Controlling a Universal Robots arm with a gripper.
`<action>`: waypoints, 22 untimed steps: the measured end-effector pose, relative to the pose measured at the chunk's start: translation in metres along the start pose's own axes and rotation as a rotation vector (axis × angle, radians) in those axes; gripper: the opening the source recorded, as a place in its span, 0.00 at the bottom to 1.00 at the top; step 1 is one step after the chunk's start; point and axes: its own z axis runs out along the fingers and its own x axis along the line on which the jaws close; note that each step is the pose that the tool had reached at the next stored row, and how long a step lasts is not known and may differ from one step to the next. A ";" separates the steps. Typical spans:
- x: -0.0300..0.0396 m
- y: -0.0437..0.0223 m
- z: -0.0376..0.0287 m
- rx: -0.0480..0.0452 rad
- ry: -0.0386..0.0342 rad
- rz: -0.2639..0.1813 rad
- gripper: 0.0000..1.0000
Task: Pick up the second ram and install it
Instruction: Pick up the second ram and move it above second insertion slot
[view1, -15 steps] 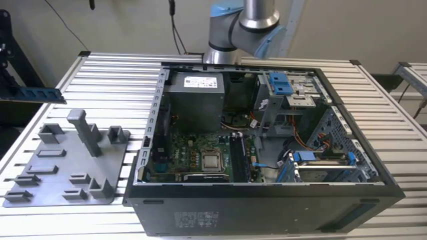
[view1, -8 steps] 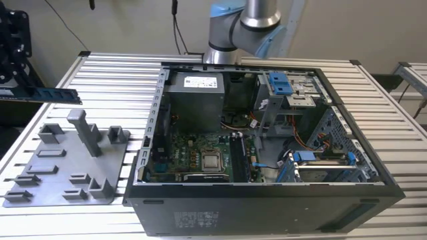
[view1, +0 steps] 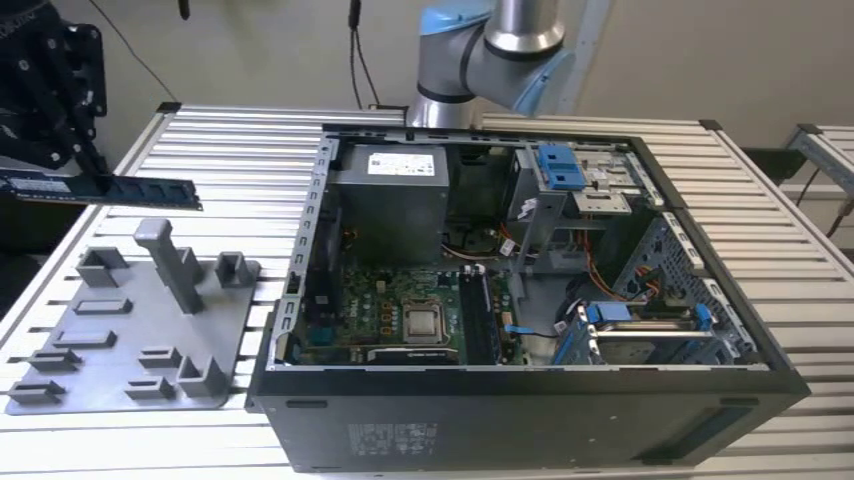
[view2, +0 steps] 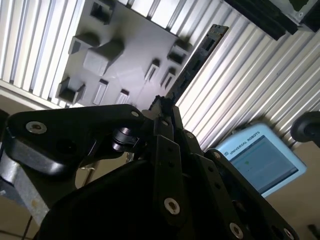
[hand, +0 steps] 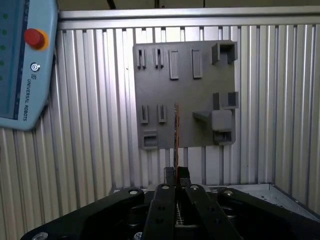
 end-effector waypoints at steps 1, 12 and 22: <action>0.0000 -0.0035 0.0000 -0.0003 0.0000 0.000 0.14; 0.0002 -0.0458 -0.0004 -0.0046 0.0003 0.000 0.14; 0.0016 -0.0870 -0.0009 -0.0087 0.0005 0.000 0.14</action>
